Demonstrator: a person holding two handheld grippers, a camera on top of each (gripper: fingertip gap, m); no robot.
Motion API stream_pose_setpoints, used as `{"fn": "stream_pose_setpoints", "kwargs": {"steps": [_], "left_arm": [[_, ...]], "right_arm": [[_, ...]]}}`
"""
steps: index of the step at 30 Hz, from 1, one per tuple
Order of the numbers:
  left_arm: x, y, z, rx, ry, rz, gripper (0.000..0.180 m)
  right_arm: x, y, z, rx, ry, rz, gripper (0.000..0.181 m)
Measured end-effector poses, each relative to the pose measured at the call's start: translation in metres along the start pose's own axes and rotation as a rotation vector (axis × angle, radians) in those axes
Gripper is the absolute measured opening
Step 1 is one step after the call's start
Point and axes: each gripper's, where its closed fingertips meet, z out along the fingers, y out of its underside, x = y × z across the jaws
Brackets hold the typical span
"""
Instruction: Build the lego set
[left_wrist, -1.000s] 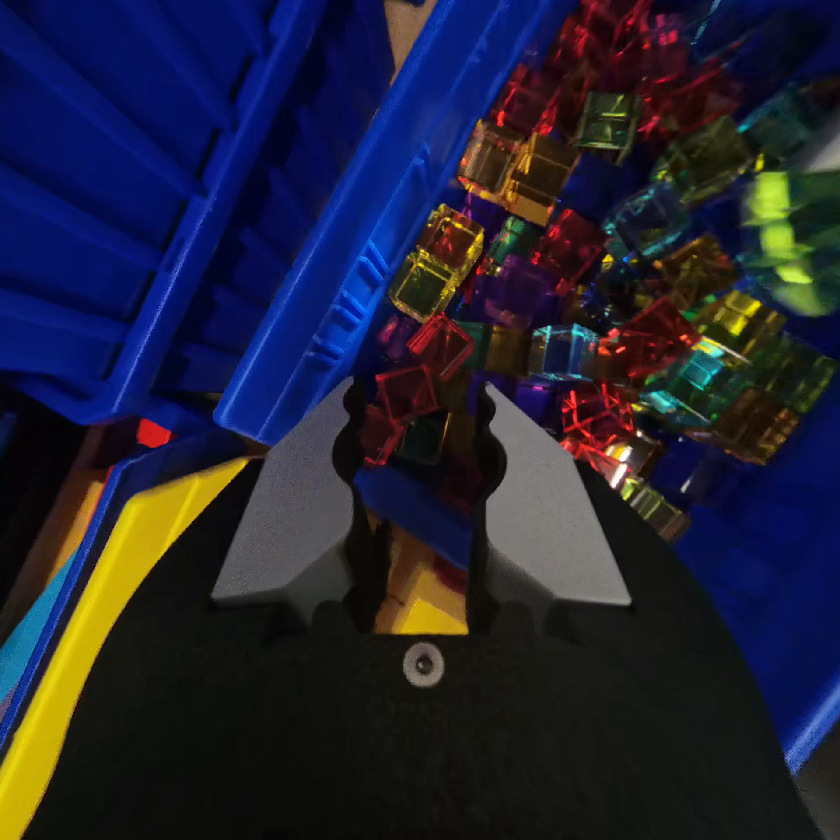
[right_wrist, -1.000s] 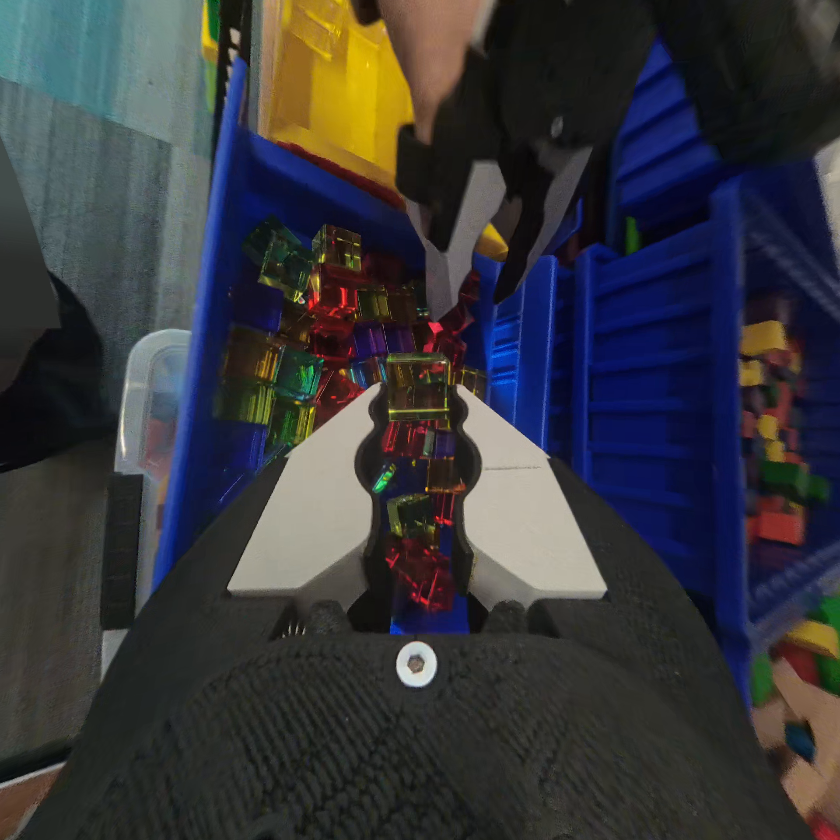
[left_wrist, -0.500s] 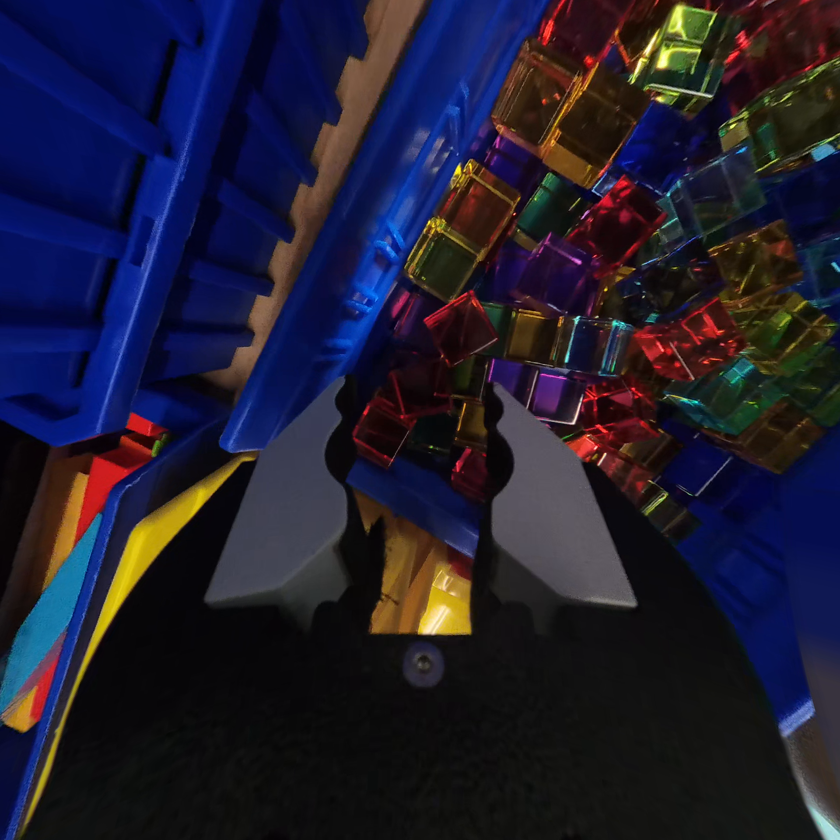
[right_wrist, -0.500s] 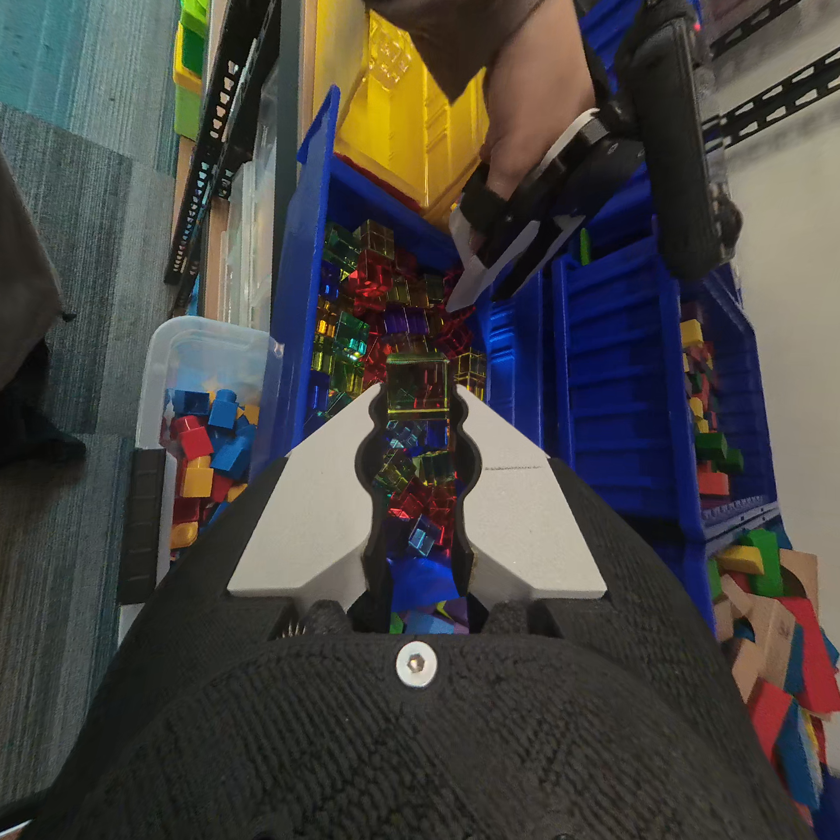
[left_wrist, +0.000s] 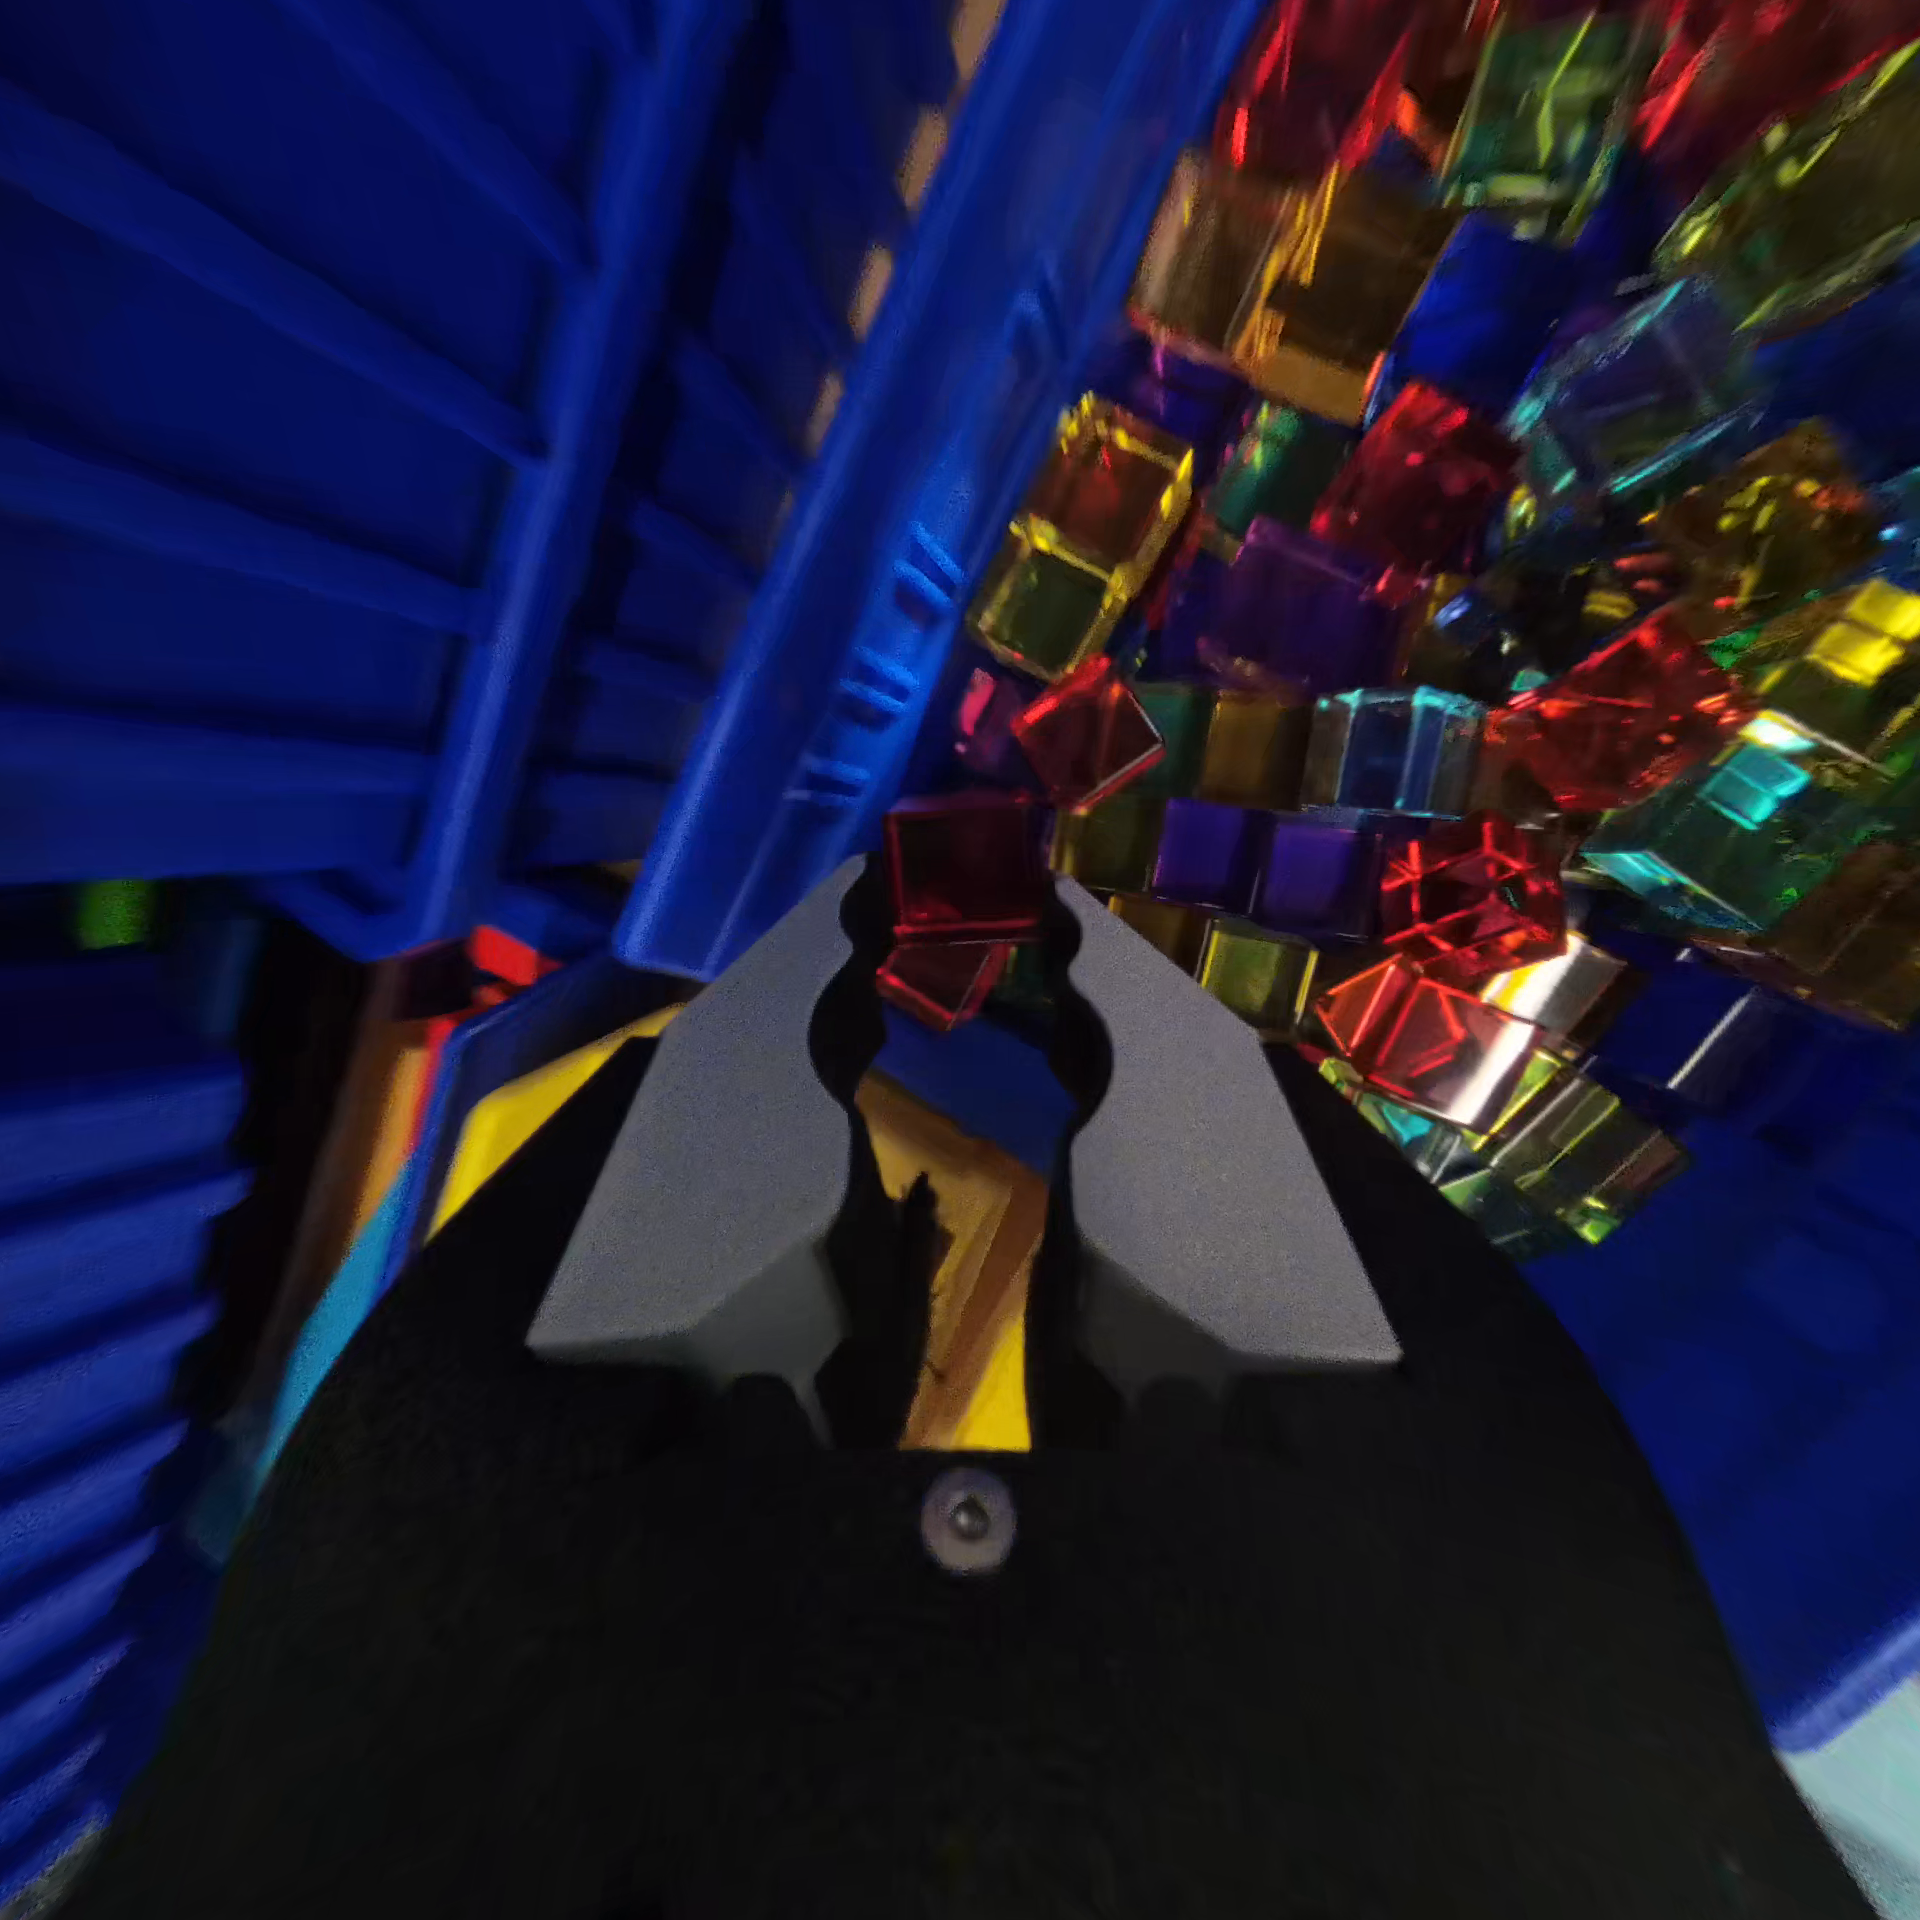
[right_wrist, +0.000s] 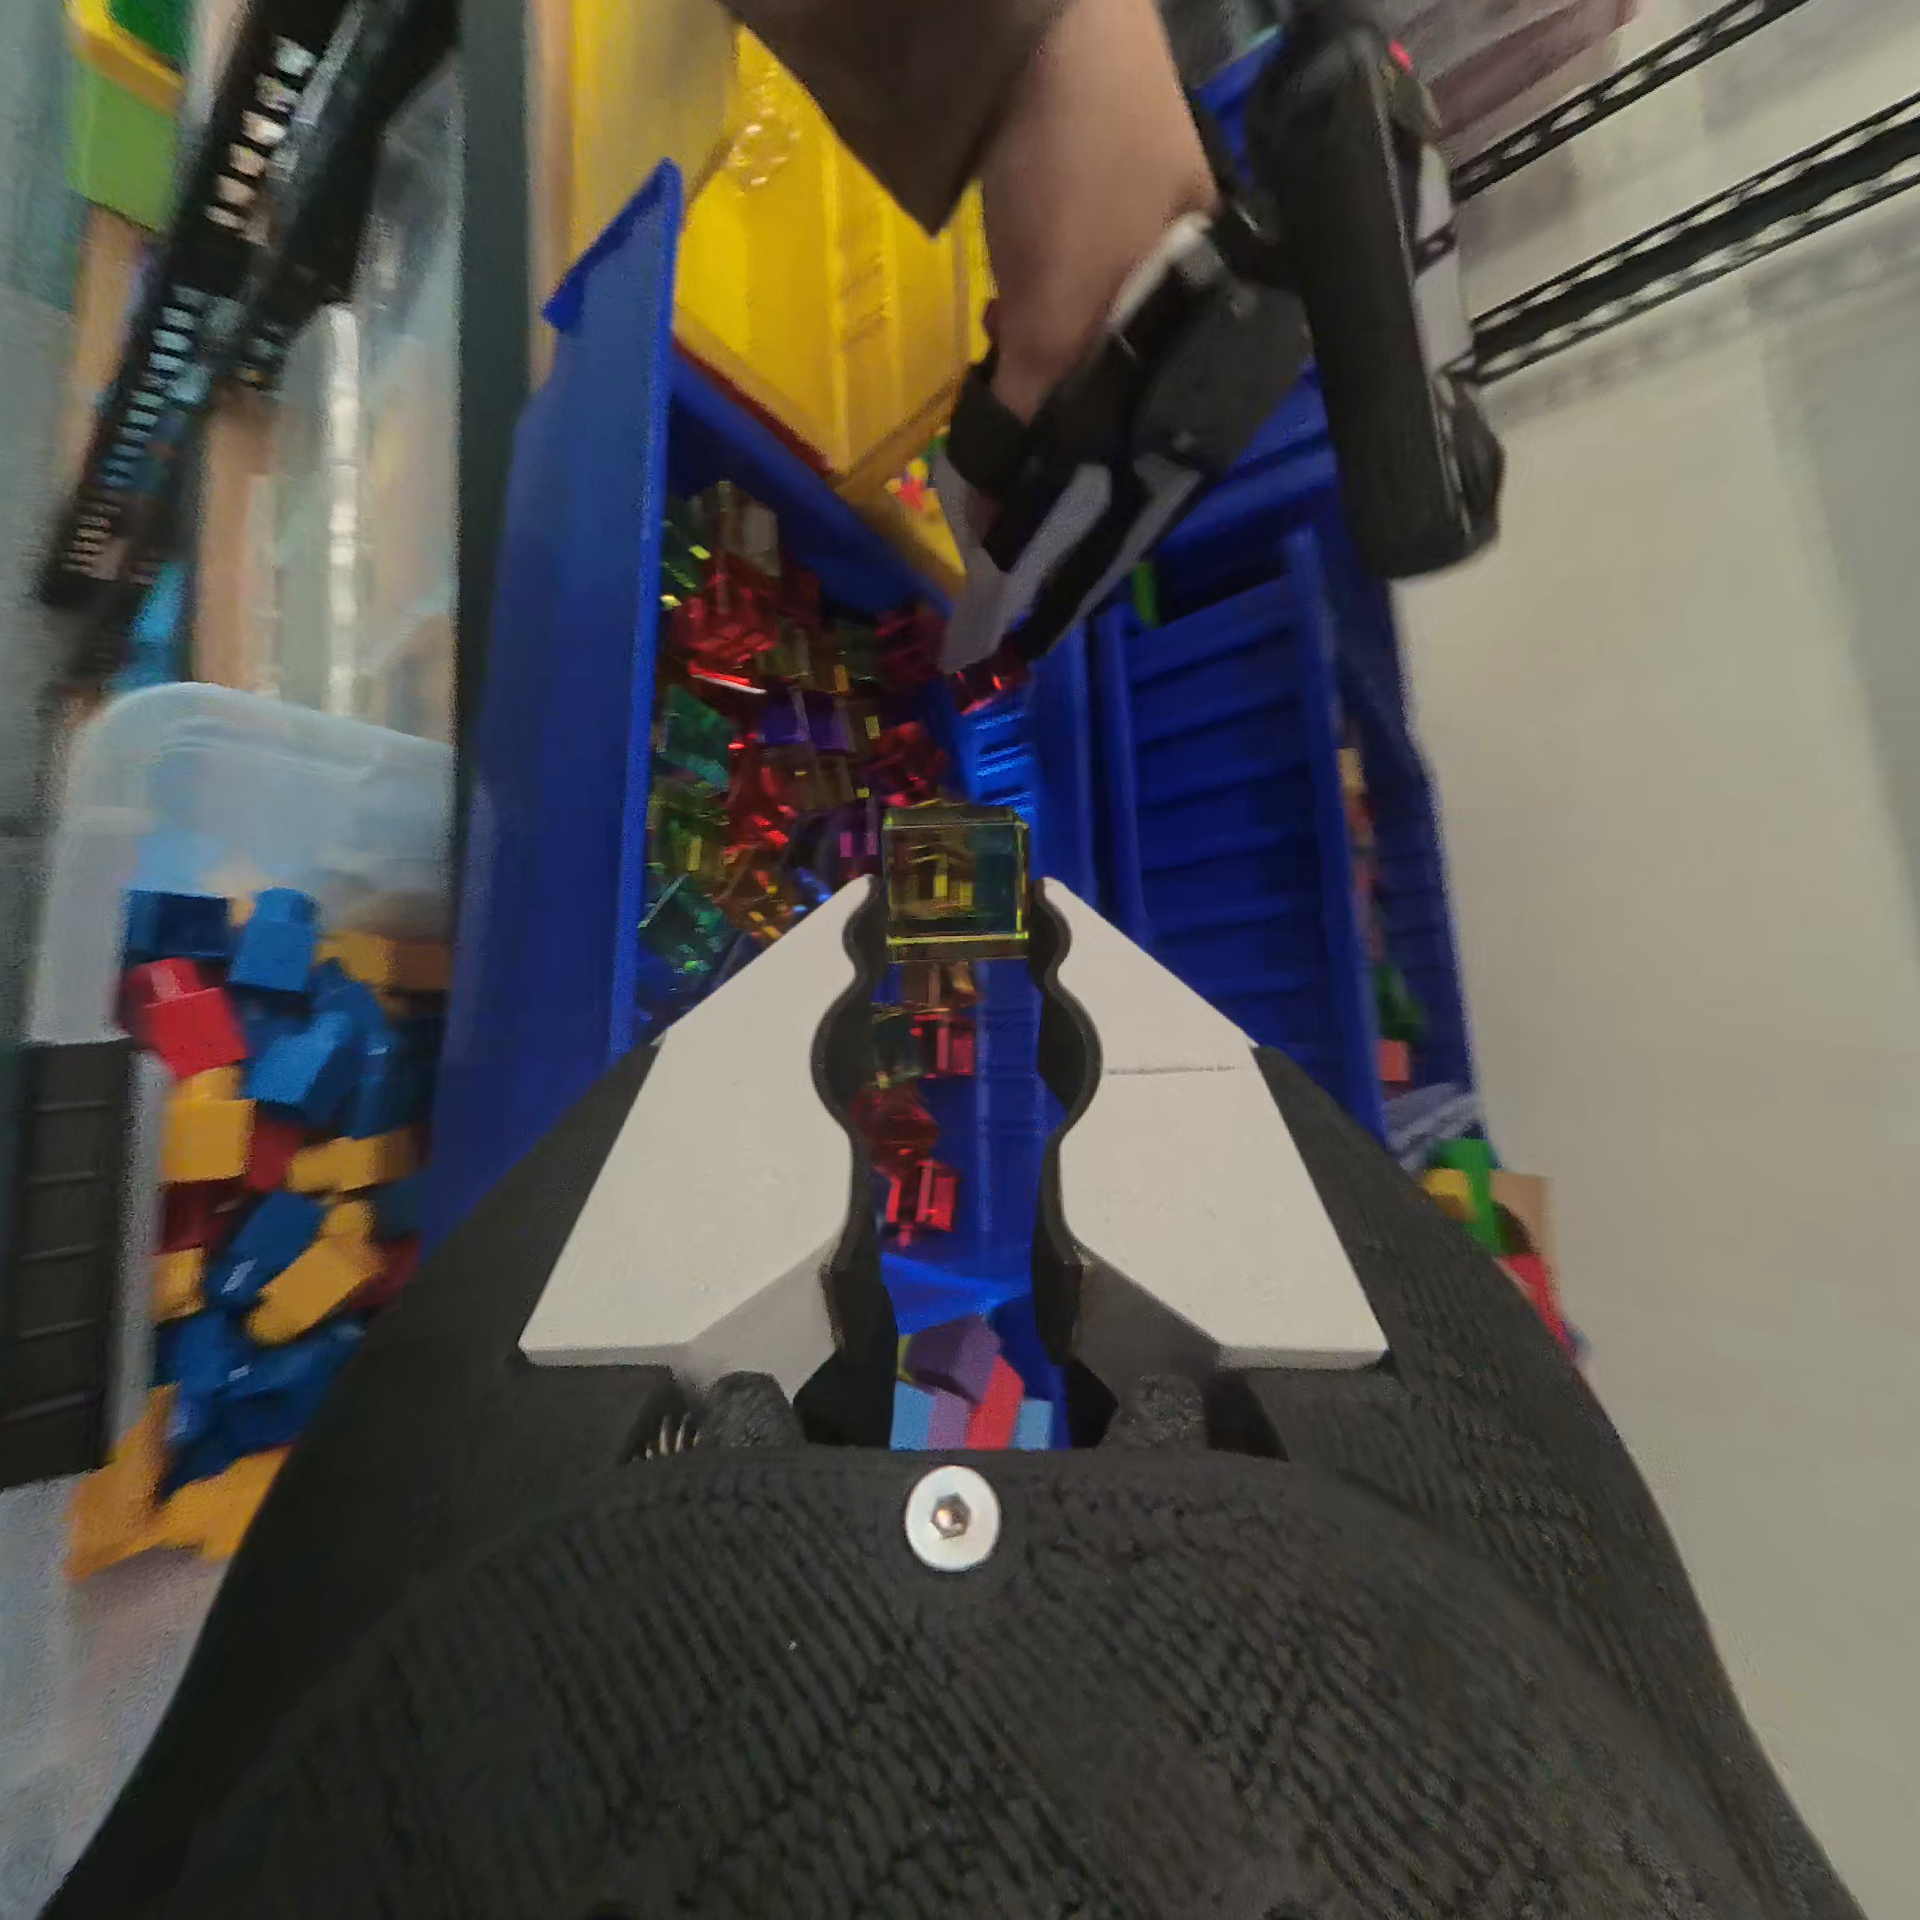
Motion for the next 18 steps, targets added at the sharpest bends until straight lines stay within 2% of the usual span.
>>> {"fn": "stream_pose_setpoints", "kwargs": {"steps": [1, 2, 6, 9, 11, 13, 14, 18], "left_arm": [[-0.003, -0.006, -0.015, 0.087, -0.067, 0.015, 0.025], [-0.004, -0.015, -0.034, 0.211, -0.147, 0.028, 0.025], [0.031, -0.048, -0.129, 0.863, -0.398, 0.113, 0.025], [0.088, -0.051, -0.169, 1.222, -0.474, 0.184, 0.025], [0.124, -0.051, -0.18, 1.383, -0.485, 0.244, 0.025], [0.147, -0.048, -0.194, 1.494, -0.601, 0.319, 0.025], [0.167, -0.047, -0.202, 1.577, -0.57, 0.365, 0.025], [0.234, -0.044, -0.225, 1.741, -0.366, 0.526, 0.025]], "right_arm": [[0.004, -0.003, -0.004, 0.008, 0.065, -0.025, 0.025], [0.009, -0.006, -0.01, 0.014, 0.143, -0.055, 0.026], [0.024, -0.025, -0.039, 0.057, 0.527, -0.165, 0.025], [0.021, -0.044, -0.065, 0.079, 0.79, -0.196, 0.026], [0.011, -0.055, -0.081, 0.062, 0.921, -0.183, 0.026], [-0.006, -0.068, -0.099, 0.039, 1.026, -0.16, 0.025], [-0.016, -0.074, -0.109, 0.01, 1.077, -0.143, 0.025], [-0.069, -0.099, -0.149, -0.175, 1.244, -0.034, 0.025]]}}
